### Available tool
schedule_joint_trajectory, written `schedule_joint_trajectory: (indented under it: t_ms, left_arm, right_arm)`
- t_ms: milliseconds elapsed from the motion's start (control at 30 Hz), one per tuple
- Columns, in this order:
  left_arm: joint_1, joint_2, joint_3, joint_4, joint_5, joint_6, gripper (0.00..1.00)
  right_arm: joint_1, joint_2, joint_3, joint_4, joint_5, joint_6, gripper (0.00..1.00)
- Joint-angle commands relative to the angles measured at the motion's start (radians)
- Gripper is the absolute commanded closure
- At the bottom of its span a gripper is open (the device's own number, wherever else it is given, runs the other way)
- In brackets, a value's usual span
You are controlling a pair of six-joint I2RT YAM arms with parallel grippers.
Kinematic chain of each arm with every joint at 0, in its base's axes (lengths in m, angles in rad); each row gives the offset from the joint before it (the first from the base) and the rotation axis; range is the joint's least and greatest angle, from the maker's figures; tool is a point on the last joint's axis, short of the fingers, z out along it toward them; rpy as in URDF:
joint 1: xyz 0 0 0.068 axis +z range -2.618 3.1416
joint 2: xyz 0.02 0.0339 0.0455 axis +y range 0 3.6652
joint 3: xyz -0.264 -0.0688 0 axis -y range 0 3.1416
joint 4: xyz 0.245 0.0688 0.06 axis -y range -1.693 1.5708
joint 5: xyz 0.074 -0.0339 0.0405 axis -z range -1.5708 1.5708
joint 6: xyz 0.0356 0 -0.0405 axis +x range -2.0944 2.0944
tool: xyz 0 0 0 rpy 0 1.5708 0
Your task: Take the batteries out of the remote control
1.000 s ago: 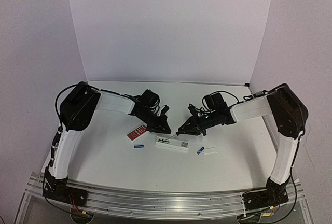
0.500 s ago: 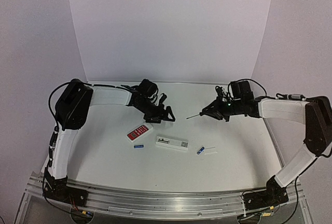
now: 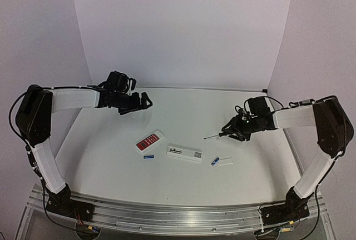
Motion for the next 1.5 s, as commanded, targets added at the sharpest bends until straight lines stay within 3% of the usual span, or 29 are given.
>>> schedule_joint_trajectory:
  t_ms: [0,33,167,367,433,567,633,733,933,967,1000,1133,1233,1367,1467]
  left_arm:
    - [0.029,-0.109,-0.073,0.055,-0.138,-0.026,0.0]
    - [0.043,-0.124,-0.088,0.059,-0.149,-0.033,0.0]
    - [0.103,-0.188,-0.154,0.081,-0.178,-0.049,0.0]
    - [0.191,-0.331,-0.316,0.173,-0.327,-0.043,0.0]
    - [0.22,-0.383,-0.416,0.258,-0.409,-0.032,0.0]
    - [0.257,-0.482,-0.697,0.658,-0.493,0.064,0.0]
    - [0.259,-0.488,-0.828,0.854,-0.522,0.125,0.0]
    - [0.26,-0.461,-0.959,1.114,-0.527,0.17,0.0]
    - [0.266,-0.383,-0.979,1.261,-0.466,0.272,0.0]
    - [0.268,-0.368,-0.989,1.307,-0.439,0.287,0.0]
    - [0.268,-0.342,-1.004,1.37,-0.419,0.301,0.0]
    - [0.268,-0.096,-0.995,1.666,-0.366,0.393,0.0]
    - [0.267,-0.089,-0.921,1.574,-0.302,0.42,0.0]
    - [0.267,-0.238,-0.796,1.177,-0.29,0.445,0.0]
    - [0.267,-0.352,-0.79,1.005,-0.268,0.467,0.0]
  right_arm:
    - [-0.022,-0.052,-0.032,-0.044,0.049,-0.015,0.26]
    - [-0.027,-0.069,-0.038,-0.059,0.064,-0.019,0.21]
    - [-0.042,-0.146,-0.042,-0.156,0.159,-0.064,0.18]
    - [-0.108,-0.291,-0.065,-0.283,0.406,-0.126,0.11]
    - [-0.147,-0.321,-0.089,-0.288,0.507,-0.176,0.09]
    - [-0.259,-0.343,-0.144,-0.271,0.665,-0.267,0.06]
    - [-0.284,-0.358,-0.207,-0.164,0.699,-0.341,0.06]
    - [-0.293,-0.367,-0.357,0.128,0.748,-0.493,0.06]
    - [-0.306,-0.168,-0.547,0.654,0.733,-0.553,0.05]
    - [-0.309,-0.141,-0.547,0.695,0.717,-0.555,0.05]
    - [-0.309,-0.146,-0.522,0.628,0.686,-0.559,0.05]
    - [-0.309,-0.097,-0.459,0.578,0.624,-0.587,0.05]
    - [-0.309,-0.081,-0.438,0.551,0.602,-0.597,0.05]
    - [-0.309,-0.072,-0.461,0.591,0.594,-0.602,0.05]
    - [-0.309,-0.052,-0.487,0.659,0.582,-0.603,0.05]
